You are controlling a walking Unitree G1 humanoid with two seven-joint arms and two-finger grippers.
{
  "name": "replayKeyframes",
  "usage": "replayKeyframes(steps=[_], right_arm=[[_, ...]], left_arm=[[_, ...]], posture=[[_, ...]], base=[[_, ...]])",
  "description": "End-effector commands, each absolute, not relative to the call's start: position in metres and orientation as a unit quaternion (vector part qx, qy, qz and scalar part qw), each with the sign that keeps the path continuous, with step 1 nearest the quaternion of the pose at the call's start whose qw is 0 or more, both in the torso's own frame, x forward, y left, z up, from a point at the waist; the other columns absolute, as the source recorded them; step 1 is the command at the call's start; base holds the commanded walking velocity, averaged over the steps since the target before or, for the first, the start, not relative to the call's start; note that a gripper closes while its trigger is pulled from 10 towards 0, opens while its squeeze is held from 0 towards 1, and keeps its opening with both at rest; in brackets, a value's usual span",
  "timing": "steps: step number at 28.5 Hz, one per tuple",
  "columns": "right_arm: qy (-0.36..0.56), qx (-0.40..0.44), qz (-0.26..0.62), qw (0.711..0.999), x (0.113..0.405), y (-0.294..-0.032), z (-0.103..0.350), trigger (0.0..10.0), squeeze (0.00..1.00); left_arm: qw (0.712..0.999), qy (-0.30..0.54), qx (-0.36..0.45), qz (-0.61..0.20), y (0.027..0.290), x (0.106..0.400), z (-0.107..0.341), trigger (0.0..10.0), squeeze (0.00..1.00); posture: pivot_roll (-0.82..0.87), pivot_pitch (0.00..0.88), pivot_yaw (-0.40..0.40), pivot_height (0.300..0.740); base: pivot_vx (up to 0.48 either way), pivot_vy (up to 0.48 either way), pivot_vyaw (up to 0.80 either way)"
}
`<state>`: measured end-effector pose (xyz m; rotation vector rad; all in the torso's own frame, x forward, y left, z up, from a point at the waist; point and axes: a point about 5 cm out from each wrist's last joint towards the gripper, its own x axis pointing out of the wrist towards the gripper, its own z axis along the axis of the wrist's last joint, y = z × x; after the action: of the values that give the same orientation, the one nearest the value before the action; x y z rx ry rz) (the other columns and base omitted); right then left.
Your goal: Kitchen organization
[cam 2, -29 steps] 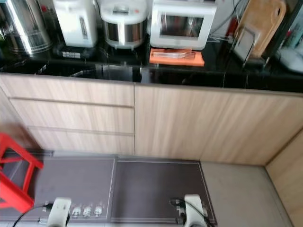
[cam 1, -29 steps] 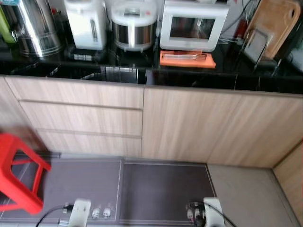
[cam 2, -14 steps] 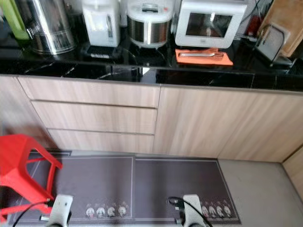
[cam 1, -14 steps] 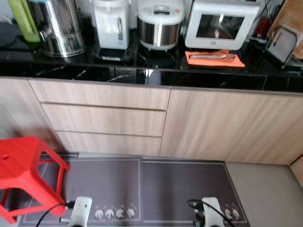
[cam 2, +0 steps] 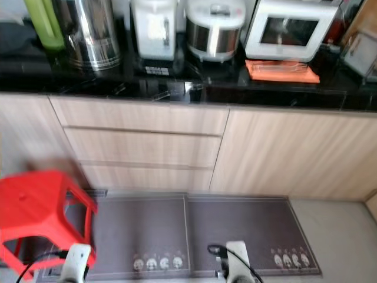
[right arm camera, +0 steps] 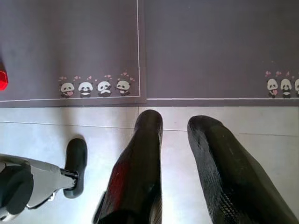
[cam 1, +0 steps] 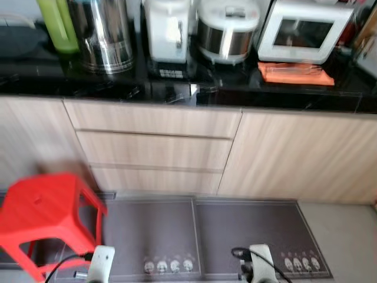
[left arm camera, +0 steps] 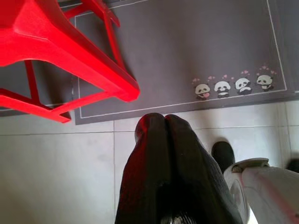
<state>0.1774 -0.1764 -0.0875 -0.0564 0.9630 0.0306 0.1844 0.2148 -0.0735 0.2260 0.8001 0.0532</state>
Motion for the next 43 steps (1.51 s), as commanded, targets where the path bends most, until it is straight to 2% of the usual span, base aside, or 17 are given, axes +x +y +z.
replayKeyframes(steps=[1, 29, 43], right_arm=[[0.472, -0.031, 0.002, 0.881, 0.1715, -0.1853, -0.0894, 10.0, 0.0], [0.465, -0.008, 0.007, 0.885, 0.1726, -0.1818, -0.0889, 10.0, 0.0], [0.472, -0.022, 0.03, 0.881, 0.1715, -0.1775, -0.09, 10.0, 0.0]], left_arm=[[0.914, 0.391, 0.108, 0.015, 0.2072, 0.1848, -0.075, 10.0, 0.0], [0.906, 0.409, 0.112, 0.002, 0.2023, 0.1807, -0.079, 10.0, 0.0], [0.906, 0.408, 0.113, 0.001, 0.2026, 0.1812, -0.0787, 10.0, 0.0]], posture=[[0.14, 0.0, -0.052, 0.74], [0.14, 0.0, -0.048, 0.74], [0.14, 0.0, -0.047, 0.74]], base=[[0.0, 0.48, 0.0], [0.0, 0.027, 0.0], [0.0, 0.0, 0.0]])
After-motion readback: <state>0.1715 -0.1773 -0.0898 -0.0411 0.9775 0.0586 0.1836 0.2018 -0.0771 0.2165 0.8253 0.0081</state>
